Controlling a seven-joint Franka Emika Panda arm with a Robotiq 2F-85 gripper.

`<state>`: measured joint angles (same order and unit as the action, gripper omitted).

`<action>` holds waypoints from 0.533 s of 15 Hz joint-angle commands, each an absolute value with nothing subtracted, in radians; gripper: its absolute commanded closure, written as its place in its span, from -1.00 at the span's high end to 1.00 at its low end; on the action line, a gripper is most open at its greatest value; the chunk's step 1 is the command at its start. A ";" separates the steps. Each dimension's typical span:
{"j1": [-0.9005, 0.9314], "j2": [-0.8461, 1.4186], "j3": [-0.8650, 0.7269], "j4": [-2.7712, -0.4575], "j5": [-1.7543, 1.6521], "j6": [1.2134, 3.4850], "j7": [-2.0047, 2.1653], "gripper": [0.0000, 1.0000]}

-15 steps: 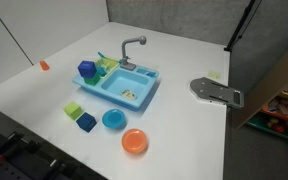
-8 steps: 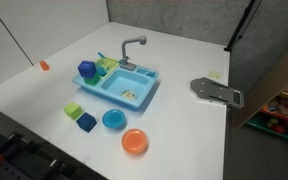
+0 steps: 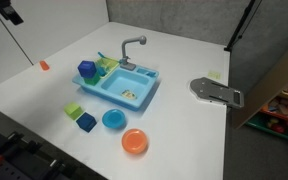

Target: Pick up the blue block from the green block and put it in the sink

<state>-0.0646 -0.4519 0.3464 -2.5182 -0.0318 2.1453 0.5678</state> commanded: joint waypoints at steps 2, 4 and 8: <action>-0.056 -0.246 0.279 -2.411 -0.081 2.193 0.571 1.00; -0.048 -0.173 0.253 -2.392 -0.103 2.221 0.564 1.00; -0.017 -0.029 0.199 -2.354 -0.132 2.297 0.501 1.00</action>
<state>-0.0471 -0.1361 0.2422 -2.4149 -0.1024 2.2695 0.5436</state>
